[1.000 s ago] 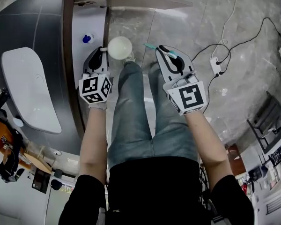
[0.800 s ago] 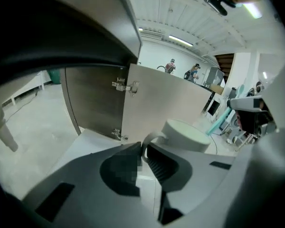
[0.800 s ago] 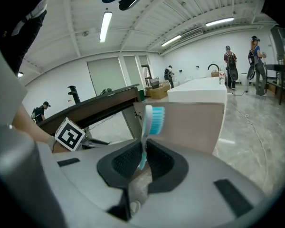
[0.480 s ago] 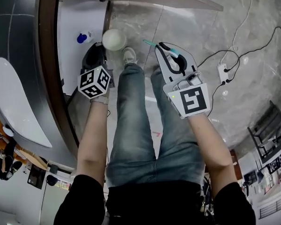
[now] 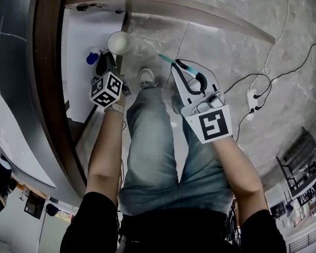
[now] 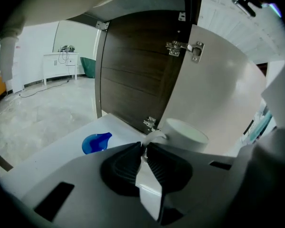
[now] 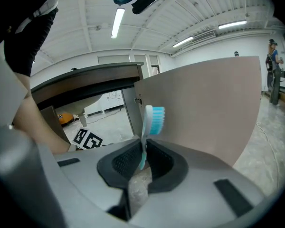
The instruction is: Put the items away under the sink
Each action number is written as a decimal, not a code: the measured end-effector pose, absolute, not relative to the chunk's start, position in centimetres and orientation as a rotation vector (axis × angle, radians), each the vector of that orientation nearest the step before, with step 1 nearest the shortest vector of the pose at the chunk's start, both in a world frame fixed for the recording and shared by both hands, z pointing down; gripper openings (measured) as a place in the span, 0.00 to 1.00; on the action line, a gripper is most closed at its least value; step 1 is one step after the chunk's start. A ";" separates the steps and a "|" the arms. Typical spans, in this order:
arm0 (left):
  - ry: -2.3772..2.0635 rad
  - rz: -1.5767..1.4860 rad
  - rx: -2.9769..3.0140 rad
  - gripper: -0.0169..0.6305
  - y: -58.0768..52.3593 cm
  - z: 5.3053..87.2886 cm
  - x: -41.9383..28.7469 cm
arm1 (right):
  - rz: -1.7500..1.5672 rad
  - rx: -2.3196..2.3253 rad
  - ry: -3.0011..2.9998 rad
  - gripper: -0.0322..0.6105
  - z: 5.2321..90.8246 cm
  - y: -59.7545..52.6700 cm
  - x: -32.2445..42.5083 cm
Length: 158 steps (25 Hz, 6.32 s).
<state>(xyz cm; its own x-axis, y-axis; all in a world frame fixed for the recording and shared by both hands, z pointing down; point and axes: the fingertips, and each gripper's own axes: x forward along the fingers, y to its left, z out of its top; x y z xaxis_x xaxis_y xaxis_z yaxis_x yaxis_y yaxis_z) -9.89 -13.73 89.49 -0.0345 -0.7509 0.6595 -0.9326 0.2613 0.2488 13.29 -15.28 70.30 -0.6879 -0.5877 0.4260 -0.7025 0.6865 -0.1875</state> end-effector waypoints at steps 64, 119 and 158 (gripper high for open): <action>-1.923 0.481 1.241 0.12 -10.8 93.3 -16.6 | 0.600 0.972 -2.540 0.13 72.5 -13.4 11.4; -1.614 0.382 1.250 0.07 -5.0 83.1 -9.4 | 0.636 0.634 -2.348 0.13 91.8 -18.9 -9.4; -1.598 0.417 1.500 0.07 -9.0 73.8 -3.7 | 0.701 0.787 -2.417 0.36 76.7 -18.2 1.6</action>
